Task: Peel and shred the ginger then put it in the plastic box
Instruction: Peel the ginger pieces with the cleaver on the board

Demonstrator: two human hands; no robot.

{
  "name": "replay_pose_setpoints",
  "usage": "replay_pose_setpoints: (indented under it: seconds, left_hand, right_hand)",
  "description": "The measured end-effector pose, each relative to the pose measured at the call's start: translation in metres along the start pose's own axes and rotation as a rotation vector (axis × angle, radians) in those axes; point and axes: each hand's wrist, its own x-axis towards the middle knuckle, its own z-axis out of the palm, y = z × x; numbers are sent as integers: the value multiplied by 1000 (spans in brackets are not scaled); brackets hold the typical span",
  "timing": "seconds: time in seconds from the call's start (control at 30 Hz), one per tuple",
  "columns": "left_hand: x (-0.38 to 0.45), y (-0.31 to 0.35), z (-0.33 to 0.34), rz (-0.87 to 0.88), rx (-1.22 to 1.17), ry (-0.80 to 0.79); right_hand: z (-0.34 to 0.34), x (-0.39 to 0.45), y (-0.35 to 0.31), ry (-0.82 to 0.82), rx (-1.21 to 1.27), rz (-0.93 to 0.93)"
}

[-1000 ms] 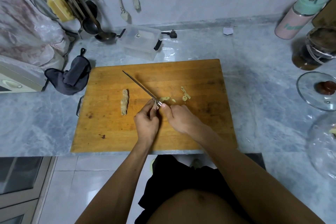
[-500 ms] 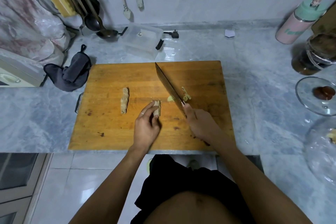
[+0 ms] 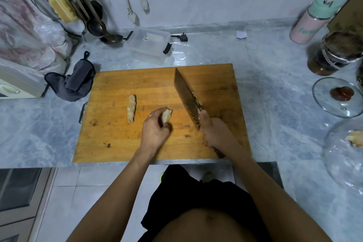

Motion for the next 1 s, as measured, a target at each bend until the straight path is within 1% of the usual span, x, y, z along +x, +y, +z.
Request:
replay_pose_setpoints:
  seconds: [0.13, 0.27, 0.4, 0.63, 0.8, 1.0]
  left_hand:
    - [1, 0, 4, -16, 2, -1]
    - [5, -2, 5, -14, -20, 20]
    - [5, -2, 1, -15, -58, 95]
    - [0, -17, -6, 16, 24, 75]
    - [1, -18, -4, 162, 128, 40]
    - [-3, -18, 5, 178, 270, 120]
  right_hand:
    - [-11, -4, 4, 43, -19, -3]
    - [-5, -9, 2, -2, -29, -31]
    - [2, -12, 3, -51, -47, -61]
    - [4, -14, 0, -122, -48, -61]
    - [5, -13, -4, -120, -107, -77]
    - [3, -18, -16, -116, -143, -113]
